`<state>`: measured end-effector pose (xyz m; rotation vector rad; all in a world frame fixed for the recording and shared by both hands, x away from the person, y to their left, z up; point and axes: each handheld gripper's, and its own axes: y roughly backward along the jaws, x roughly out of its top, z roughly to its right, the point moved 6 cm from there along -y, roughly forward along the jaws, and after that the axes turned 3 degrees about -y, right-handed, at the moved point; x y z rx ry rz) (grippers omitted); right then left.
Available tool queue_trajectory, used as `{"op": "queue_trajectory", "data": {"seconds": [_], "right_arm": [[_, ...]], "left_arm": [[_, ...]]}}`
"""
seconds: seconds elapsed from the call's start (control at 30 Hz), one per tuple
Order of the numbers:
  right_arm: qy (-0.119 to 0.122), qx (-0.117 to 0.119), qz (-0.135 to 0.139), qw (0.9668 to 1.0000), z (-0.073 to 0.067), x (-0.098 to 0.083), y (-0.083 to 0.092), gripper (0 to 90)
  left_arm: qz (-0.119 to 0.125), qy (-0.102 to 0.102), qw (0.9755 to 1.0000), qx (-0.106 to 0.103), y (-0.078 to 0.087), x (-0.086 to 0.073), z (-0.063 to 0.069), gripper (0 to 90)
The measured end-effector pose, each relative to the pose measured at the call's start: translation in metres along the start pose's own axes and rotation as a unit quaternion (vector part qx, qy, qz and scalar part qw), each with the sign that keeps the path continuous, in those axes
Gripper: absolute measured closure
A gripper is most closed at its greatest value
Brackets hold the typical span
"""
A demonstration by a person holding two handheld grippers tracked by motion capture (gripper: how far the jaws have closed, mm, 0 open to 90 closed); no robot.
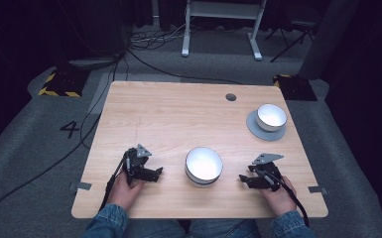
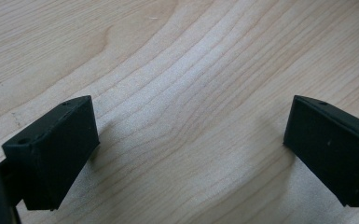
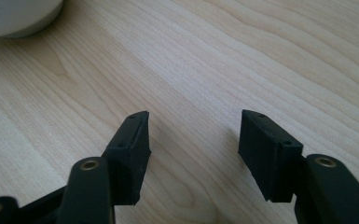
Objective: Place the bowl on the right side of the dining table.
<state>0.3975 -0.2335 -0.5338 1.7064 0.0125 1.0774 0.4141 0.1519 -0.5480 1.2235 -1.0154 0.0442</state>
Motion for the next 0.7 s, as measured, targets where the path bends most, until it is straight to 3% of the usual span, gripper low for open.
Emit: {"op": "queue_trajectory", "data": {"seconds": [0.2,0.3,0.7], "right_arm": [[0.006,0.003,0.040,0.9992,0.000,-0.004,-0.003,31.9],[0.013,0.007,0.075,0.9971,0.002,-0.006,-0.008,24.3],[0.012,0.007,0.065,0.9978,0.003,-0.004,-0.012,14.6]], "left_arm": [[0.000,0.000,1.0000,0.000,0.000,0.000,0.000,3.0],[0.000,0.000,1.0000,0.001,0.000,0.000,0.000,3.0],[0.000,0.000,1.0000,0.003,0.000,0.000,0.000,3.0]]}}
